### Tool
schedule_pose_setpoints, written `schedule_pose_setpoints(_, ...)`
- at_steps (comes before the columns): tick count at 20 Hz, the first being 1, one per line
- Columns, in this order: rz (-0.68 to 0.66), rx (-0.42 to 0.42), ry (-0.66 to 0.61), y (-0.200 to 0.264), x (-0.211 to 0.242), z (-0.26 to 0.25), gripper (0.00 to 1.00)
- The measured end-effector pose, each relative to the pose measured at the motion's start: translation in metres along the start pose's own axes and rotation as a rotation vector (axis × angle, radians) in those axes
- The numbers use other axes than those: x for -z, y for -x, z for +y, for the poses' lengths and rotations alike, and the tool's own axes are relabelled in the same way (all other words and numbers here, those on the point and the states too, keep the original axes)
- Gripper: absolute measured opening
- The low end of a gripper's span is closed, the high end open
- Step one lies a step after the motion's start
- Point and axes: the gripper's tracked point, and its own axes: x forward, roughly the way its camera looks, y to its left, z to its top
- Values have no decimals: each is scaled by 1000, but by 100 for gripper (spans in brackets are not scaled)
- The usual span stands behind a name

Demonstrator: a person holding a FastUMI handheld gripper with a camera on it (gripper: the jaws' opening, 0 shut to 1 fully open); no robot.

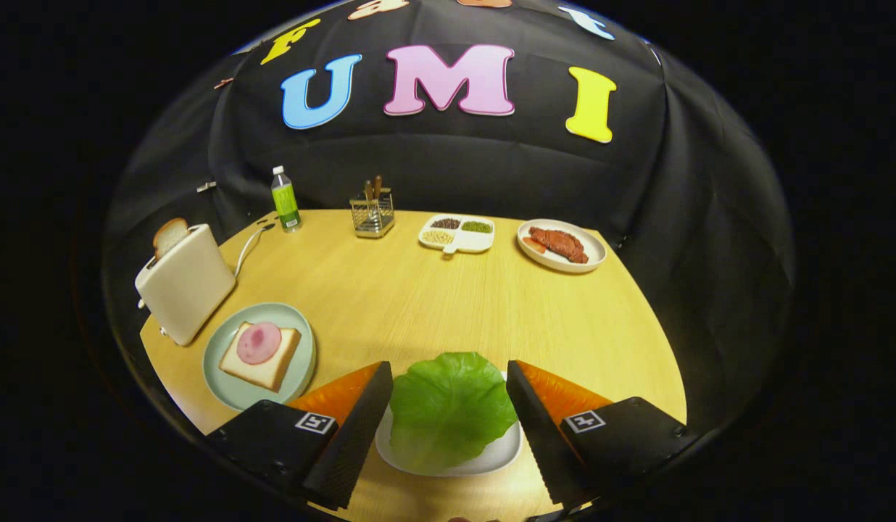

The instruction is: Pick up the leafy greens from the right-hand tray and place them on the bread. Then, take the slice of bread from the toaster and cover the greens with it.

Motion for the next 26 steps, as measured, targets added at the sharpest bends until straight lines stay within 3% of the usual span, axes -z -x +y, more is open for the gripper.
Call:
schedule_pose_setpoints(8, 151, 2, -13, -31, 63, -6, 98)
schedule_pose_setpoints(16, 171, -24, -11, -36, 68, -4, 94)
schedule_pose_setpoints(17, 169, -27, -5, -35, 68, -2, 90)
schedule_pose_setpoints(18, 170, -31, 6, -35, 68, -2, 80)
schedule_pose_setpoints(19, 169, -44, 15, -36, 68, 1, 79)
schedule_pose_setpoints(21, 168, -43, 24, -34, 68, -1, 44)
schedule_pose_setpoints(23, 172, -52, 22, -35, 69, 2, 39)
schedule_pose_setpoints(24, 178, -54, 20, -34, 68, 2, 25)
schedule_pose_setpoints(26, 187, -68, 17, -35, 67, 1, 25)
